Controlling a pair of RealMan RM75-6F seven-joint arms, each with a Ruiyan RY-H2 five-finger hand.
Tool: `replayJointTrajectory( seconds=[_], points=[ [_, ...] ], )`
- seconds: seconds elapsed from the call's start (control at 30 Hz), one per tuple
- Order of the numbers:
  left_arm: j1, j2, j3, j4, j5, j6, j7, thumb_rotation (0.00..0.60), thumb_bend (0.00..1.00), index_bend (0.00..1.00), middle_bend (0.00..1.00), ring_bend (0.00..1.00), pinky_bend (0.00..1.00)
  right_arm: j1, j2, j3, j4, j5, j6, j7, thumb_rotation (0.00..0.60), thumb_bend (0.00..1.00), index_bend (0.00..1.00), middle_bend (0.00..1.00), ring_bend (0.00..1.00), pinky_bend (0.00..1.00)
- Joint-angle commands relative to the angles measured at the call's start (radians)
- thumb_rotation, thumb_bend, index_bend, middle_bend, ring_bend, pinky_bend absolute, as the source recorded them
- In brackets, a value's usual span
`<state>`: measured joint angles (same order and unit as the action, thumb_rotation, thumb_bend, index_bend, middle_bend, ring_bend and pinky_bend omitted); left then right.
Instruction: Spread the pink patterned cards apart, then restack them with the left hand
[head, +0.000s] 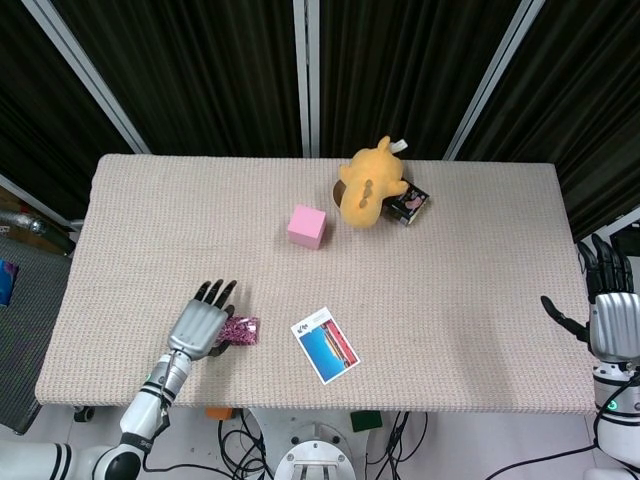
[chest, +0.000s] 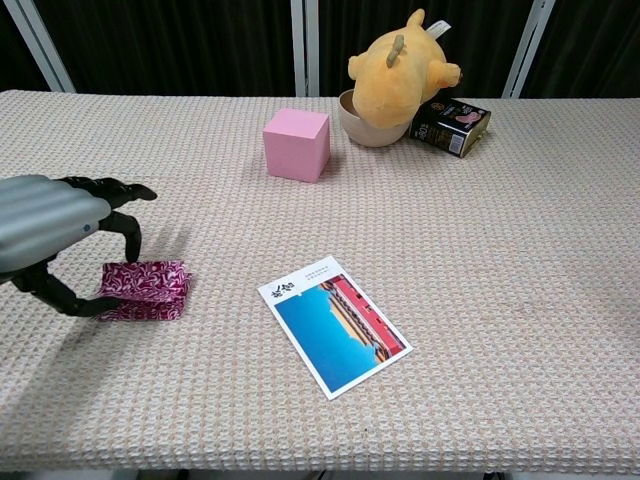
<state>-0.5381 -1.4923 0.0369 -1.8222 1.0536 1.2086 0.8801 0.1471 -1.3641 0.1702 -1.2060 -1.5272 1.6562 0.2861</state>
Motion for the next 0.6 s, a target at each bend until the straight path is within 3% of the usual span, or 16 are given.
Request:
replayJointTrajectory(
  seconds=[0.03,0.33,0.6],
  points=[
    [0.002,-0.004,-0.001,0.004,-0.007,0.000,-0.004,0.487,0.24,0.40,0.00,0.00,0.10,0.000,0.000,0.000,0.001,0.001,-0.001,0.001,0.600,0.46,0.00,0.00,0.00,0.00],
    [0.002,-0.015,0.002,0.017,-0.013,0.000,-0.001,0.487,0.24,0.38,0.00,0.00,0.10,0.000,-0.001,0.001,0.006,0.005,-0.006,0.002,0.600,0.46,0.00,0.00,0.00,0.00],
    [-0.002,-0.015,0.008,0.013,-0.027,-0.006,0.016,0.487,0.24,0.30,0.00,0.00,0.10,0.004,-0.004,0.004,0.008,0.009,-0.011,-0.002,0.600,0.46,0.00,0.00,0.00,0.00]
  ],
)
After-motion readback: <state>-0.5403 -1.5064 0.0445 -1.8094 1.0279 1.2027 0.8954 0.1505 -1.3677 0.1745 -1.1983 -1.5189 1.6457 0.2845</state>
